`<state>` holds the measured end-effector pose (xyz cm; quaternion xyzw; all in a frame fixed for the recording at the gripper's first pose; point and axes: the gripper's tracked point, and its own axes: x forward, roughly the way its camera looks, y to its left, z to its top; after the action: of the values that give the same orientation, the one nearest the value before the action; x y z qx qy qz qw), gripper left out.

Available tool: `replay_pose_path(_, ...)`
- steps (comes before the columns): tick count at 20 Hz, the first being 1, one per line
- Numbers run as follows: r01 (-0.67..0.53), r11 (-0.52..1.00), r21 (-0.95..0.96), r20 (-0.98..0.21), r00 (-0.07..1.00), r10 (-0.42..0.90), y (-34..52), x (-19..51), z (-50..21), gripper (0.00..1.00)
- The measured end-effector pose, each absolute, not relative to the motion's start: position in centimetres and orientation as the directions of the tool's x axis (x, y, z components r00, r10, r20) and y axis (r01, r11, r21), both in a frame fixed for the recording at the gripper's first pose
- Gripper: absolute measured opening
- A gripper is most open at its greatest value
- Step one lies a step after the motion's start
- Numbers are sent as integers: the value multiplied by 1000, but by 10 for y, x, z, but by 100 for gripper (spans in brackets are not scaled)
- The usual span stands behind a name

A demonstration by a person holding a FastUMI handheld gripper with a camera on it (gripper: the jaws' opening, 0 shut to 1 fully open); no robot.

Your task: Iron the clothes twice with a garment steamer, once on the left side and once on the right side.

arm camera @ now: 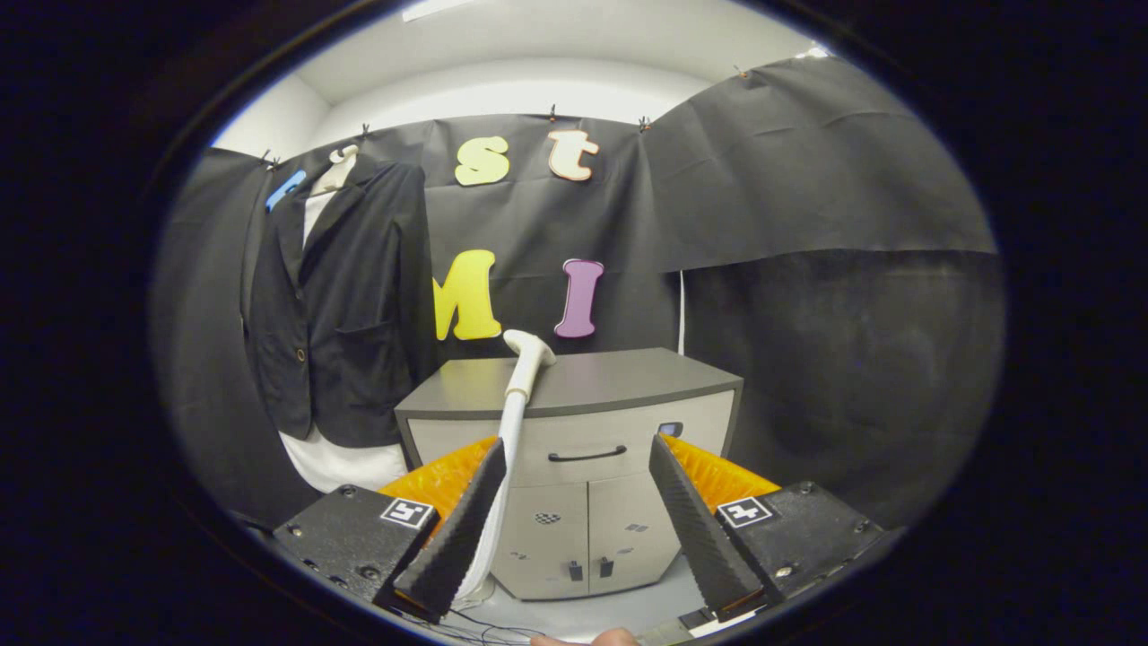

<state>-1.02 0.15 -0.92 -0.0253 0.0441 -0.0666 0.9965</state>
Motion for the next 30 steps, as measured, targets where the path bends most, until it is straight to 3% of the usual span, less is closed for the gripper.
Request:
replay_pose_path(9, 118, 992, 43, -175, 978, -109, 50, 33, 13, 99)
replay_pose_path(16, 66, 998, -5, -260, 964, -65, 59, 127, 29, 99)
replay_pose_path(23, 3, 999, -33, -410, 912, -16, 58, 219, 10, 99)
replay_pose_path(30, 33, 998, -54, -521, 852, -57, 41, 271, -21, 98)
